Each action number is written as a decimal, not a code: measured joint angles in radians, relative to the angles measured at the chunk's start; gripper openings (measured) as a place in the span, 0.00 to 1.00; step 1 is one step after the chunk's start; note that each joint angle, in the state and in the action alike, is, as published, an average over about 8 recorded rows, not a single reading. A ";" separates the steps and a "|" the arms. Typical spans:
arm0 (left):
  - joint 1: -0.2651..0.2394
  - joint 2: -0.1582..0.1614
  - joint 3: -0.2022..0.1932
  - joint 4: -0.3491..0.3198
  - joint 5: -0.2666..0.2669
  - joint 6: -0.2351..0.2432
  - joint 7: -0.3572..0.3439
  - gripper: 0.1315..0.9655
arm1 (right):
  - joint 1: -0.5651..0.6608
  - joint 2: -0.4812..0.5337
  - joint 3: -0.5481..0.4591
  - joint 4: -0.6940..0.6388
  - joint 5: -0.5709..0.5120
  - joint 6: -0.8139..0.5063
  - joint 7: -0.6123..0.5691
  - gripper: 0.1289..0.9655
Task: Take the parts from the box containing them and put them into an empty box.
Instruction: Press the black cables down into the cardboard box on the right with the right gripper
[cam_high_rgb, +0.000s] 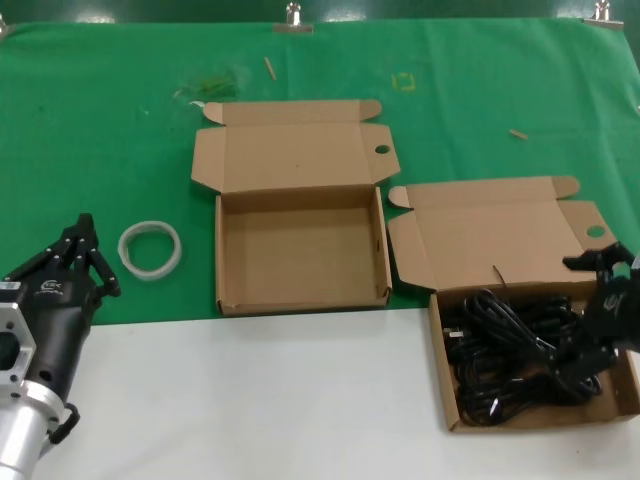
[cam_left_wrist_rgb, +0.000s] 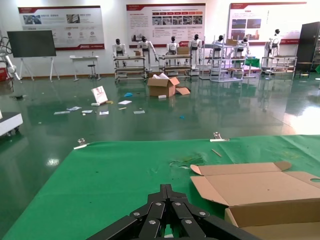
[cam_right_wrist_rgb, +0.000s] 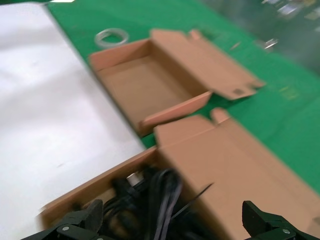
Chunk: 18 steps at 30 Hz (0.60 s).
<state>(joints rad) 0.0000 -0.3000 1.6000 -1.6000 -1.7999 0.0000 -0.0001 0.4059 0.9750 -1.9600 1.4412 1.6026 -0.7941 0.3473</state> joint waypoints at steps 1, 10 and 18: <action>0.000 0.000 0.000 0.000 0.000 0.000 0.000 0.01 | 0.017 0.002 -0.009 -0.007 -0.004 -0.033 0.002 1.00; 0.000 0.000 0.000 0.000 0.000 0.000 0.000 0.01 | 0.144 -0.034 -0.080 -0.113 -0.058 -0.244 -0.011 1.00; 0.000 0.000 0.000 0.000 0.000 0.000 0.000 0.01 | 0.222 -0.088 -0.120 -0.266 -0.115 -0.322 -0.113 1.00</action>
<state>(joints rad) 0.0000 -0.3000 1.6000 -1.6000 -1.7998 0.0000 -0.0001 0.6274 0.8871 -2.0799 1.1754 1.4877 -1.1161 0.2347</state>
